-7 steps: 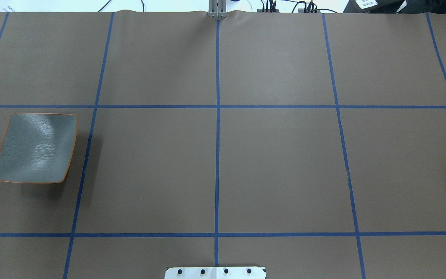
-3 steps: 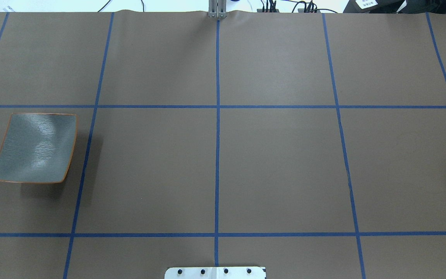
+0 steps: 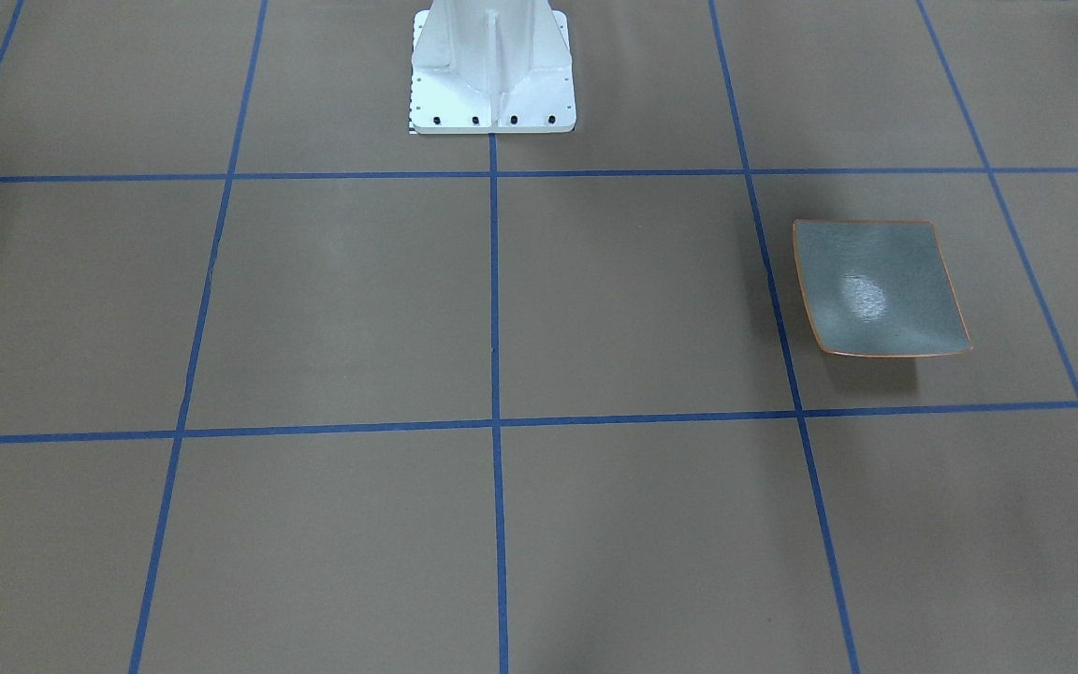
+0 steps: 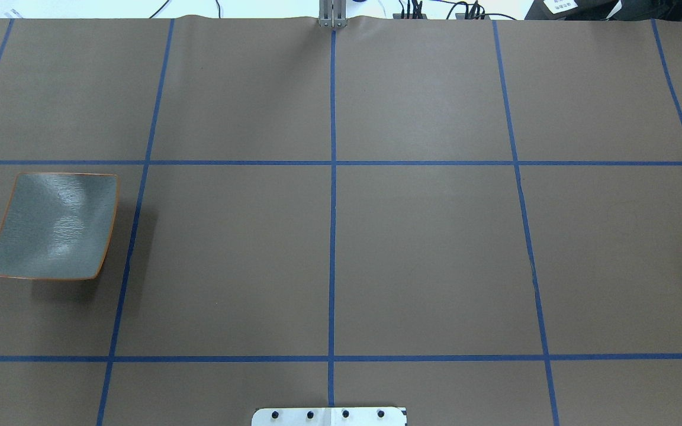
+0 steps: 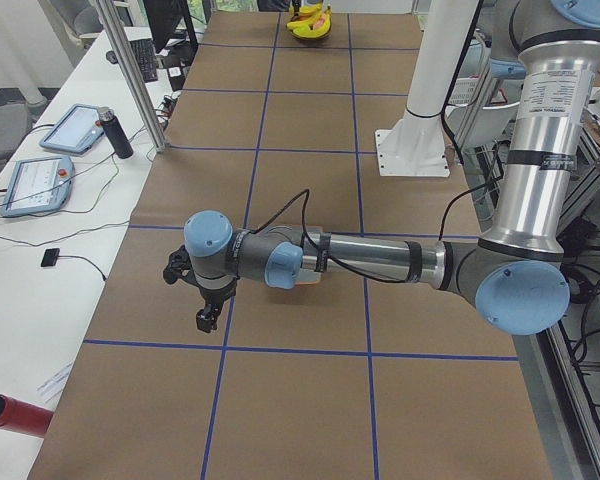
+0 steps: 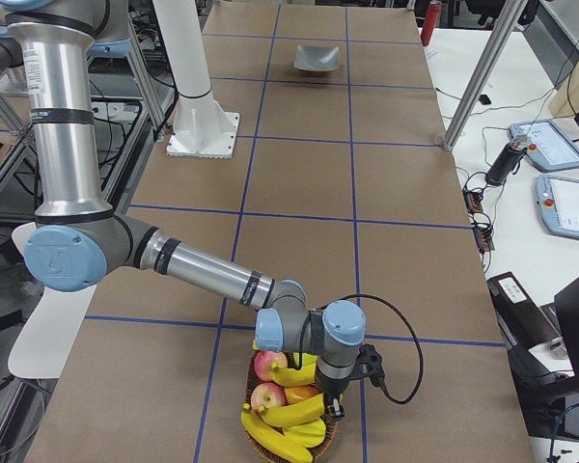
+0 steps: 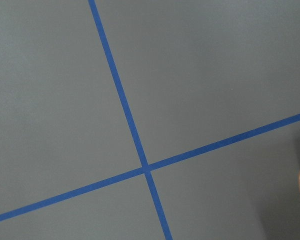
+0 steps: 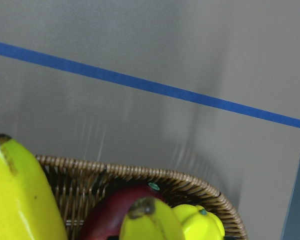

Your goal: Transfer all bananas from basket to plate

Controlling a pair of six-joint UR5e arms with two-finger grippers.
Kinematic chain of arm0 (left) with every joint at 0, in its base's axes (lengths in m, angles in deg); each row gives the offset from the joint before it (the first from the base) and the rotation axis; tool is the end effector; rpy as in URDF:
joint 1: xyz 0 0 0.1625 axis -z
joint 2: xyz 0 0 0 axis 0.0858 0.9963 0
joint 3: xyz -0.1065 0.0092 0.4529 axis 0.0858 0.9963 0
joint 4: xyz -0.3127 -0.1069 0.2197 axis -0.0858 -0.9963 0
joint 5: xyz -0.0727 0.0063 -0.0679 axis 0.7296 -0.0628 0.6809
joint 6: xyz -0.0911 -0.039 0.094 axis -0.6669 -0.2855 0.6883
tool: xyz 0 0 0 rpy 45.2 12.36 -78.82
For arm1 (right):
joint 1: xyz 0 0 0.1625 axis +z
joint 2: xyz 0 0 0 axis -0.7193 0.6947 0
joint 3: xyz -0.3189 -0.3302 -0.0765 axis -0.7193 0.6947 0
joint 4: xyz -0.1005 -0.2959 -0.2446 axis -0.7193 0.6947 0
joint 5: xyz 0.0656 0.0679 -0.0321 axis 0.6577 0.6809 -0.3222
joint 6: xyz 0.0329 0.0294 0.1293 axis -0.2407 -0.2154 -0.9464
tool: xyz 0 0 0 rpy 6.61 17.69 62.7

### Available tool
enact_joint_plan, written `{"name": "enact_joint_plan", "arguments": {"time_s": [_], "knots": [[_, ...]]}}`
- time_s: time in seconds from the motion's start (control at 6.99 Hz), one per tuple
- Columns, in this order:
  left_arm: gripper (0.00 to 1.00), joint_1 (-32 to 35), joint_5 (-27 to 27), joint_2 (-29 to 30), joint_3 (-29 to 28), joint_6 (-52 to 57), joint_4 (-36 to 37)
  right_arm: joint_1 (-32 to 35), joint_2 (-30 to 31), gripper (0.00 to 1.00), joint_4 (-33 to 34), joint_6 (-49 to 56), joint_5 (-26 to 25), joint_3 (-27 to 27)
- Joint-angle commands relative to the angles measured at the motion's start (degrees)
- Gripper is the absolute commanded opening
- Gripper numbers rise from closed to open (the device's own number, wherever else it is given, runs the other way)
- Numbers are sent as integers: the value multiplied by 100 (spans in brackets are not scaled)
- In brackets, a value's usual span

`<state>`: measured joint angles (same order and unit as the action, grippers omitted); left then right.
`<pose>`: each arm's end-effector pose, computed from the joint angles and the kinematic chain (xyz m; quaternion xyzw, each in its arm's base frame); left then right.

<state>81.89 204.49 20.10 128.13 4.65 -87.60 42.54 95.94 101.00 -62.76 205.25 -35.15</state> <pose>-0.0071 -0.5482 0.6697 0.1187 0.3717 0.1293 0.9116 0.0599 -0.4802 0.8775 0.0149 -0.2296 -0.1073 0.9672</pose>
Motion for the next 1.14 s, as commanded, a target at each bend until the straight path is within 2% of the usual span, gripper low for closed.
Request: {"name": "enact_joint_plan", "arguments": {"time_s": [0.0,0.72,0.86,1.0], "knots": [[100,-6,0,-5,3,7,6,-64,-9,1,-1,-9,30,-58],[100,-6,0,-6,-15,-2,6,23,17,0,87,454,4,-393],[100,-15,0,3,-15,-2,15,224,-35,0,409,726,-5,-541],[100,-15,0,-5,-15,-2,6,382,-236,0,1169,938,4,-942]]}}
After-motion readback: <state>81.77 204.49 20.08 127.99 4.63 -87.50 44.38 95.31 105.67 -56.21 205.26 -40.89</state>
